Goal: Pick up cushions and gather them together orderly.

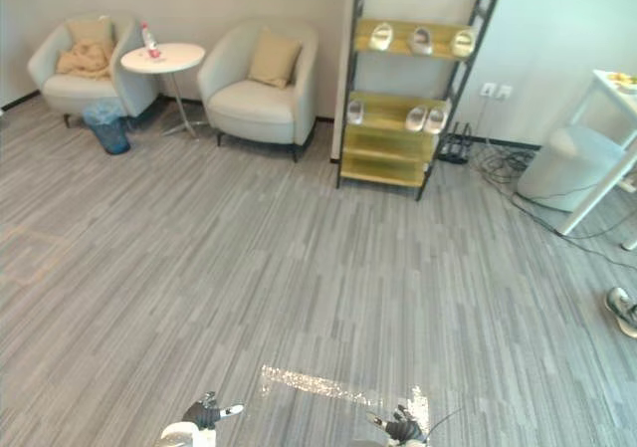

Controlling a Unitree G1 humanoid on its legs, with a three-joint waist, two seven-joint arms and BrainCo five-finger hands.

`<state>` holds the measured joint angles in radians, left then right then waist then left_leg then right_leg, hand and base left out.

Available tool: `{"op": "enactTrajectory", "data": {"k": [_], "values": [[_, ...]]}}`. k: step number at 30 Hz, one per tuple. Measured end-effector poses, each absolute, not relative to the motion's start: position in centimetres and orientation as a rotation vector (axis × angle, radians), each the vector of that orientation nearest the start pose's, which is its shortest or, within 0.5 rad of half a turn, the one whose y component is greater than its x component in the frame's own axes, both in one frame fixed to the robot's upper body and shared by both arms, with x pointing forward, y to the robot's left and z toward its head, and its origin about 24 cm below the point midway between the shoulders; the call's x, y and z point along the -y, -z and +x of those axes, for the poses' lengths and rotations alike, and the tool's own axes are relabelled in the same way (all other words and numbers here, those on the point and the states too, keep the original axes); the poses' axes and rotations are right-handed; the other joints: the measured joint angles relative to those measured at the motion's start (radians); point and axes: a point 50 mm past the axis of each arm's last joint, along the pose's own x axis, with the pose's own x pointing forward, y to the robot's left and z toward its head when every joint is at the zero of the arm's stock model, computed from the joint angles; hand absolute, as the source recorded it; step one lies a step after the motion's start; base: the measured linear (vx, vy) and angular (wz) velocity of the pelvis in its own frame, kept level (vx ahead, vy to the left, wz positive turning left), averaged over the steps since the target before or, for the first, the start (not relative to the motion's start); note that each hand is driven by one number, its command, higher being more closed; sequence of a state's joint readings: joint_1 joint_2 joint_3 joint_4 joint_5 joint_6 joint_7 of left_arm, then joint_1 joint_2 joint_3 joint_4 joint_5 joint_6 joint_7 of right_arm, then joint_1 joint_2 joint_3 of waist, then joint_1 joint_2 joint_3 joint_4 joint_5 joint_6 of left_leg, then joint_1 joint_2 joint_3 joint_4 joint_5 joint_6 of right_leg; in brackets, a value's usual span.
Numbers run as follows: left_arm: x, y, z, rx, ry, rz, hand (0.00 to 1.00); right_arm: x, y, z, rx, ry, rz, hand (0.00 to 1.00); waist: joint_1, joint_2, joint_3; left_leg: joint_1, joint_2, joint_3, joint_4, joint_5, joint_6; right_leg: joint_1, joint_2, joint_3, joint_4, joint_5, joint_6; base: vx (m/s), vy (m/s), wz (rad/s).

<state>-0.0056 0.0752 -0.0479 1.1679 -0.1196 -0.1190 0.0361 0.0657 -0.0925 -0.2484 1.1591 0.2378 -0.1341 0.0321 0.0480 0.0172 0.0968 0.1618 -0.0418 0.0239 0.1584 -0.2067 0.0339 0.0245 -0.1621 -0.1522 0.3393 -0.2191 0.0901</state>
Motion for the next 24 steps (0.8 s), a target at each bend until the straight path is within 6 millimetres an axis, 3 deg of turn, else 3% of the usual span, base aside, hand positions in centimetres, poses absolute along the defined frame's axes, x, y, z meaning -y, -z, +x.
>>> {"op": "enactTrajectory", "data": {"k": [3,9,10,11,12,14,16,20,22,24], "values": [[-17.2,16.1,11.4,-1.046,-0.097,0.003,0.00,21.5,16.2,8.5,-1.031,0.420,0.261,0.00,0.002,0.018,-0.007,0.001,0.018,0.000,-0.003,-0.006,-0.010,0.043,0.032,0.002,-0.096,0.026,-0.004,0.07,-0.078,-0.12],[-17.7,16.1,11.4,-1.046,-0.102,0.013,0.00,21.7,16.3,8.0,-1.044,0.428,0.260,0.00,0.006,0.003,-0.006,0.000,0.033,0.001,0.013,-0.006,-0.014,0.101,0.059,0.021,-0.235,0.097,-0.001,0.01,-0.013,-0.20],[-17.7,16.0,11.6,-1.040,-0.102,0.014,0.00,21.6,16.4,7.9,-1.047,0.427,0.262,0.00,0.006,-0.001,-0.003,-0.042,0.034,-0.005,0.086,-0.022,-0.042,0.102,0.059,0.017,-0.243,0.102,-0.005,-0.05,0.020,0.08],[-17.7,16.0,11.6,-1.038,-0.102,0.015,0.00,21.6,16.4,7.9,-1.048,0.427,0.263,0.00,0.007,-0.002,-0.001,-0.048,0.034,-0.006,0.098,-0.025,-0.047,0.102,0.059,0.016,-0.243,0.103,-0.005,-0.07,0.018,0.12],[-18.2,15.9,11.9,-1.028,-0.116,0.017,0.00,21.3,16.4,8.2,-1.046,0.415,0.263,0.00,0.009,-0.008,0.017,-0.113,0.040,-0.006,0.239,-0.045,-0.080,0.108,0.062,0.013,-0.241,0.096,-0.015,-0.07,-0.002,0.04],[-18.4,15.6,12.5,-0.999,-0.136,0.003,0.00,21.2,16.4,8.4,-1.043,0.410,0.266,0.00,0.017,-0.002,0.030,-0.202,0.060,-0.004,0.439,-0.047,-0.087,0.117,0.082,0.023,-0.240,0.084,-0.032,-0.12,-0.045,-0.01],[-18.1,15.5,12.7,-0.989,-0.125,0.002,0.00,21.1,16.4,8.3,-1.043,0.412,0.268,0.00,0.026,0.016,0.035,-0.229,0.078,-0.003,0.515,-0.047,-0.087,0.124,0.098,0.037,-0.236,0.079,-0.023,-0.13,-0.046,-0.18],[-18.0,15.6,12.6,-0.994,-0.122,0.000,0.00,21.1,16.3,8.5,-1.033,0.412,0.268,0.00,0.035,0.016,0.031,-0.172,0.063,-0.029,0.372,-0.046,-0.087,0.097,0.107,0.085,-0.242,0.104,-0.025,-0.07,-0.027,-0.28],[-17.4,15.7,12.4,-1.007,-0.111,-0.009,0.00,21.8,16.2,8.5,-1.024,0.430,0.261,0.00,0.033,0.036,0.023,-0.106,0.070,-0.048,0.189,-0.045,-0.086,0.061,0.121,0.095,-0.246,0.130,-0.029,-0.02,-0.030,-0.19],[-17.1,15.8,12.3,-1.012,-0.108,-0.016,0.00,22.1,16.2,8.3,-1.023,0.452,0.269,0.00,0.033,0.044,0.025,-0.073,0.081,-0.051,0.116,-0.045,-0.085,0.062,0.130,0.090,-0.236,0.131,-0.031,-0.06,-0.009,0.05]]}}
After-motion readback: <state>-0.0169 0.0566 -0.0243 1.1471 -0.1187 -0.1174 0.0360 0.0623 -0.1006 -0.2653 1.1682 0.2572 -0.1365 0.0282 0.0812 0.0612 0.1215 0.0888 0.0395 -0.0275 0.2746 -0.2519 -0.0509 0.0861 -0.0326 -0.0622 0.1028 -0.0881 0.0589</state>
